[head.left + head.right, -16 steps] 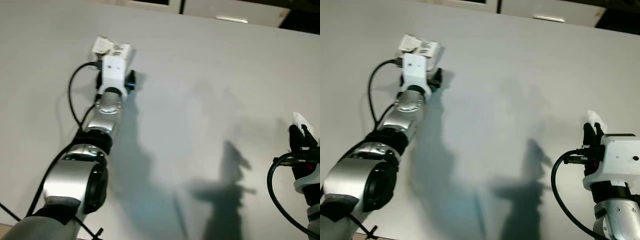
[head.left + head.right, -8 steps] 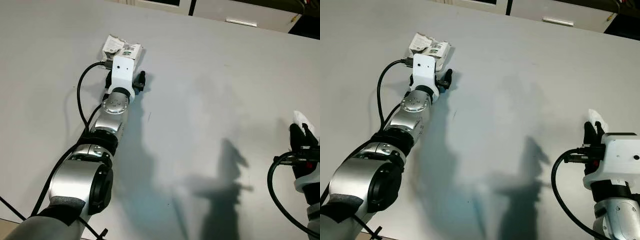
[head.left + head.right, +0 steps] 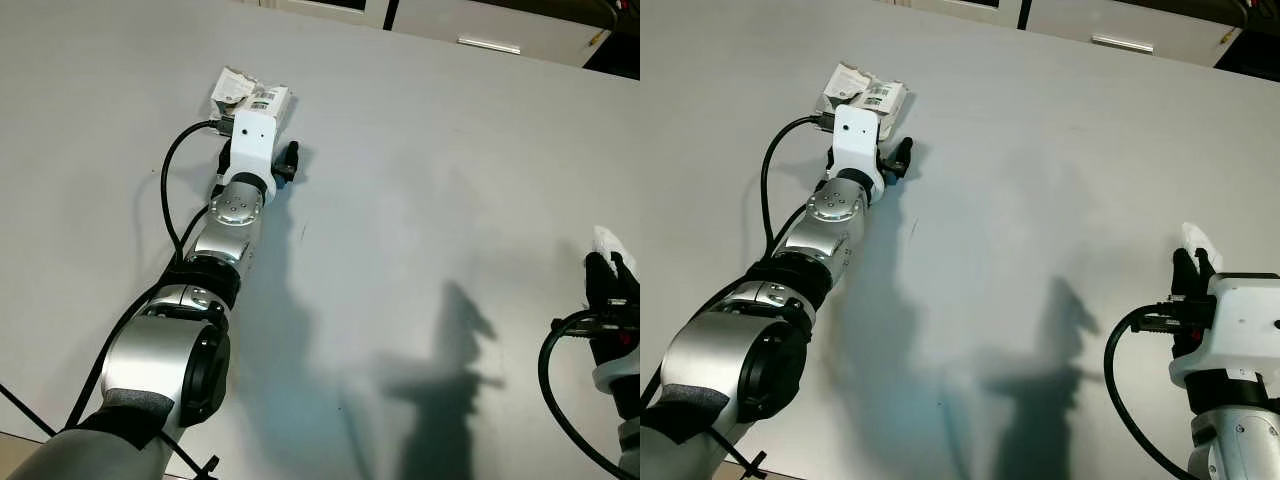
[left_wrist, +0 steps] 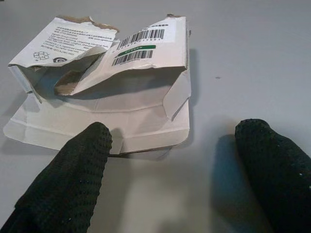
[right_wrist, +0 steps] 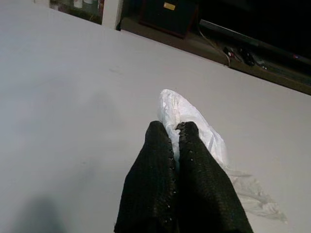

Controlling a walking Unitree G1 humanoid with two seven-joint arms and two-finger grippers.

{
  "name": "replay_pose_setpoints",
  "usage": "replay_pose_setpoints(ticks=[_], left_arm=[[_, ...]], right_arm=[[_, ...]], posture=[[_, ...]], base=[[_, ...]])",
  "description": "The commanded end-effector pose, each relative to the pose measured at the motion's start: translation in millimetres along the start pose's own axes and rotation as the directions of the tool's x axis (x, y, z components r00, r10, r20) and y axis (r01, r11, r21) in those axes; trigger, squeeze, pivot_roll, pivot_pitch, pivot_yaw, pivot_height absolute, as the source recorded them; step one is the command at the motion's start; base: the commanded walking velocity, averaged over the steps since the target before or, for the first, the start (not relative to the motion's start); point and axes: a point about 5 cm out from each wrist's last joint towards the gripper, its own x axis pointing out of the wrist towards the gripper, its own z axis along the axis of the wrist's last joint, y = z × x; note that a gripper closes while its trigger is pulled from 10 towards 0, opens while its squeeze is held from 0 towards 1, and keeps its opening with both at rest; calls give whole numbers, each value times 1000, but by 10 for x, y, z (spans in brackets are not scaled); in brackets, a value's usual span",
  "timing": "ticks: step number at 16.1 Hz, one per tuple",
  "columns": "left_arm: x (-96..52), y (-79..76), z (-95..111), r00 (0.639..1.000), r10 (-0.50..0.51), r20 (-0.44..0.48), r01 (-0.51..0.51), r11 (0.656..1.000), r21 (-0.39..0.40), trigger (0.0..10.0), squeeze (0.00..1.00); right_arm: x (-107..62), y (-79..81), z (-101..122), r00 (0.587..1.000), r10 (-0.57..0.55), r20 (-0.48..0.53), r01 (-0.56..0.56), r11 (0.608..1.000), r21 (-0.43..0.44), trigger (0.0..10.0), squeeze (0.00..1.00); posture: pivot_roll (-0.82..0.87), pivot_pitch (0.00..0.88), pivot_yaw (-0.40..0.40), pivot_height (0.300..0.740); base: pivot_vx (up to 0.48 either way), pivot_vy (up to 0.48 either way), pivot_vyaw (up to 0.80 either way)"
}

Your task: Picking trash to rubbish bin

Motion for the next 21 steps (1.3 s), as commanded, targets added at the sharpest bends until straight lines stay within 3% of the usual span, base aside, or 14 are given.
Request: replay_pose_setpoints(ticks=[1,10,13,16,17,21], left_arm=[[-214,-194,-673,957,-78,-280,92,995,38,10000,0],[-136,-318,-464,972,-116,-205,127,991,42,10000,0],[-56,-392,-226,981,-141,-135,136,990,-41,10000,0],[-50,-442,-193,980,-153,-129,148,988,-46,10000,0],[-56,-425,-219,980,-148,-137,142,989,-52,0,0],[-75,-374,-290,978,-141,-154,133,989,-64,0,0]], right_arm=[[-59,-28,21,1000,-21,-11,21,1000,-9,0,0],[-188,-36,44,999,-38,-36,37,999,-19,0,0],[-206,-45,34,998,-39,-41,38,999,-23,0,0],[-182,-23,41,999,-31,-41,30,999,-19,0,0],[-176,-21,44,999,-29,-40,29,999,-19,0,0],[-187,-33,38,999,-32,-44,31,999,-20,0,0]], posture=[[-263,383,-91,740],[-323,411,-97,740],[-325,411,-101,740],[-315,404,-103,740],[-315,404,-104,740],[-316,403,-105,740]], base=[[0,0,0],[0,0,0],[0,0,0],[0,0,0],[0,0,0],[0,0,0]])
